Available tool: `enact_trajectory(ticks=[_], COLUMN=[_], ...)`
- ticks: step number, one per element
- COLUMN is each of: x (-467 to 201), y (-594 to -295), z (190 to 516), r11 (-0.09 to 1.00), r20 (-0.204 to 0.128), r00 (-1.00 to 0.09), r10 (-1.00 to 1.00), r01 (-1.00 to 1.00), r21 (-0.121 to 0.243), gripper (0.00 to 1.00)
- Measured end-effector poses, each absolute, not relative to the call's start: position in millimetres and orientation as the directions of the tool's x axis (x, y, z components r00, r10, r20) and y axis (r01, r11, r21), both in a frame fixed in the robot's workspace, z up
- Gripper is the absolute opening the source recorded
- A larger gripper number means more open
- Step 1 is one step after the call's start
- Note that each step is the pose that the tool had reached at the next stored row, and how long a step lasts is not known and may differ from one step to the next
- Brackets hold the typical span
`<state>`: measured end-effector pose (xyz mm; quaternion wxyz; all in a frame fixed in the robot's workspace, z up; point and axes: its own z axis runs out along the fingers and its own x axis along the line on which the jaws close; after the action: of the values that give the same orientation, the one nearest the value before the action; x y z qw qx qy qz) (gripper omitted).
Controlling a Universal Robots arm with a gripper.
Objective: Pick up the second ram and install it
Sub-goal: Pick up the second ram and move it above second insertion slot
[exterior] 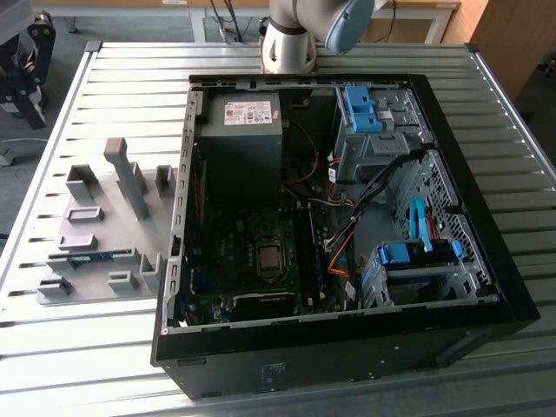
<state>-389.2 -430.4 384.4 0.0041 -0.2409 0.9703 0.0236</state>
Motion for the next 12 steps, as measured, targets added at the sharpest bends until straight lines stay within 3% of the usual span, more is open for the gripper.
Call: enact_trajectory(ticks=[12], x=[-389.3], y=[-430.4], z=[384.1], r11=[0.835], r20=[-0.019], r00=[-0.836], r10=[-0.548], r01=[-0.548], r21=[0.044], gripper=[0.10])
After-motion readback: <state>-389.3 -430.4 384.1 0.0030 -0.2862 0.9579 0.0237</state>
